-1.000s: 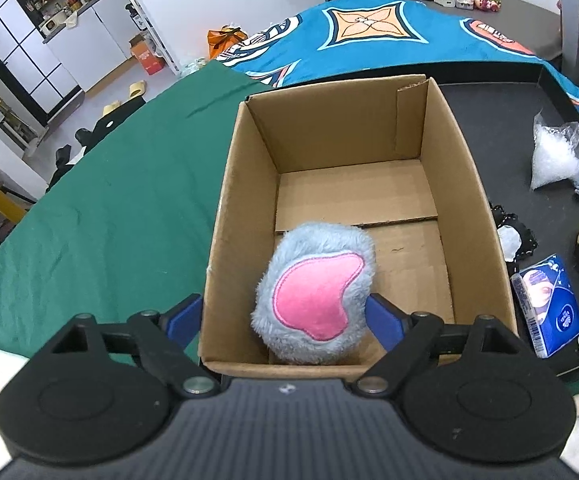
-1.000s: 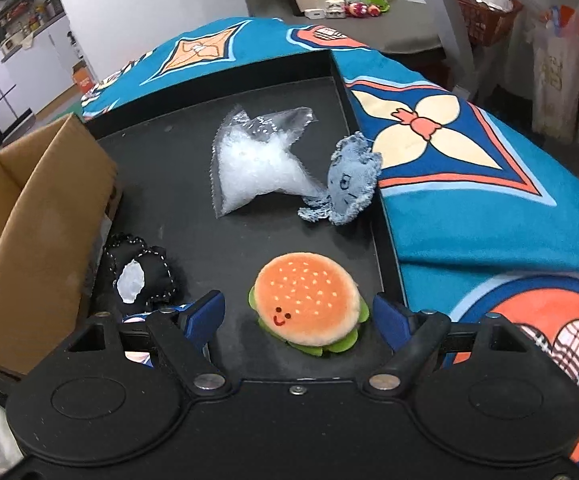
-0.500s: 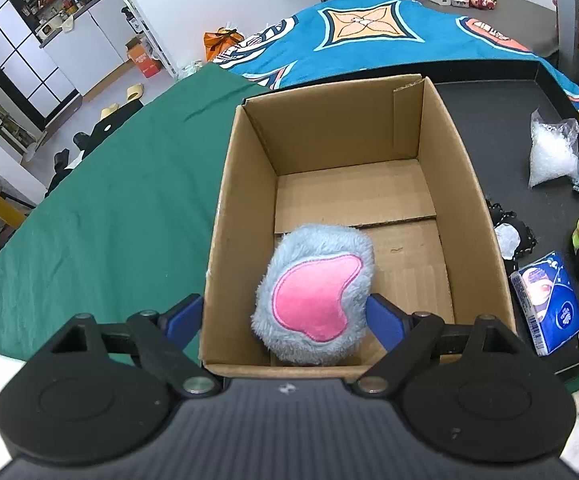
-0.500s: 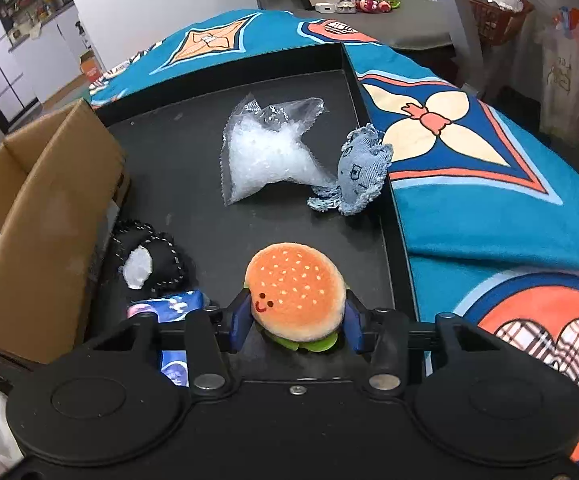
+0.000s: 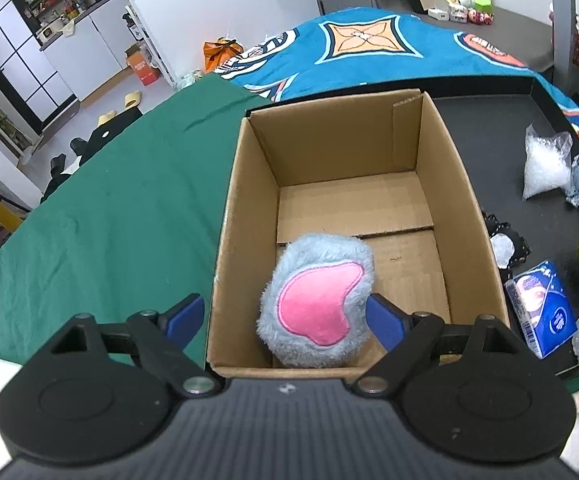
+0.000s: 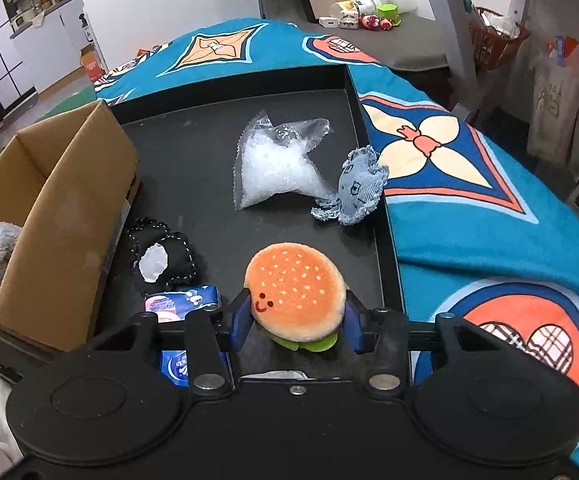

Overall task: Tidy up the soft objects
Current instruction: 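Carry the burger plush with the right tool and drop it in the box, then move the right tool to the white cloth bundle and grasp it, then carry the white cloth bundle with the right tool into the box and release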

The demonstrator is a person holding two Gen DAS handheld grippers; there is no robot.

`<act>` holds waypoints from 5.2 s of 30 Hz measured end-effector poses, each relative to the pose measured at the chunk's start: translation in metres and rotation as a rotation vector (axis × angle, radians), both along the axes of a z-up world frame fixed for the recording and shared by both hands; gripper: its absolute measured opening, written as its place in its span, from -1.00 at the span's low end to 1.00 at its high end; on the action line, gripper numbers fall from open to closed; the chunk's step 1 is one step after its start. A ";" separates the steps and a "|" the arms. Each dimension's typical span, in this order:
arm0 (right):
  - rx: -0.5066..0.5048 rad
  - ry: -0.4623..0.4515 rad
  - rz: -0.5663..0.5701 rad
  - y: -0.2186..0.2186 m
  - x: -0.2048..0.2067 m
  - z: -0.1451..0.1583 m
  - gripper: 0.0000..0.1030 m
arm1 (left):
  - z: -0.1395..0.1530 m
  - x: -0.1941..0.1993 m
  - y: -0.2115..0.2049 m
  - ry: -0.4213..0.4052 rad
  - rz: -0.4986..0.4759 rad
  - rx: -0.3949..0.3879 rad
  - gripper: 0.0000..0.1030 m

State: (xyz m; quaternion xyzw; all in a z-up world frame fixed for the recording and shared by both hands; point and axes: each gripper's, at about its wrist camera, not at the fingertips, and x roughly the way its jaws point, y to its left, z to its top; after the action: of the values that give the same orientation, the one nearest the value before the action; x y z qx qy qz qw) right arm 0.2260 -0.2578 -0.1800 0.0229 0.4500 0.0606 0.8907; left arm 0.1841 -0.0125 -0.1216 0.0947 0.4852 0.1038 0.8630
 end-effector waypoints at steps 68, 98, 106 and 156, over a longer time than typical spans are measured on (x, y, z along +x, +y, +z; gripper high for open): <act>-0.048 -0.193 0.410 0.226 0.007 0.106 0.28 | -0.008 -0.016 0.114 -0.116 0.110 -0.482 -0.70; -0.025 -0.071 0.200 0.114 -0.028 0.075 0.44 | 0.010 -0.022 0.079 -0.127 0.056 -0.324 0.31; 0.025 -0.027 0.120 0.077 -0.031 0.062 0.44 | 0.009 -0.021 0.066 -0.113 0.040 -0.268 0.50; 0.053 0.160 -0.055 -0.013 -0.030 -0.021 -0.10 | -0.002 -0.009 0.013 -0.049 -0.033 -0.021 0.53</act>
State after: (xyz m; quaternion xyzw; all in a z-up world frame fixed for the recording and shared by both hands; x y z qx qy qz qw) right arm 0.1957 -0.2706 -0.2009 0.0636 0.5170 0.0461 0.8524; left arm 0.1750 0.0006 -0.1239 0.0911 0.4635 0.0866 0.8772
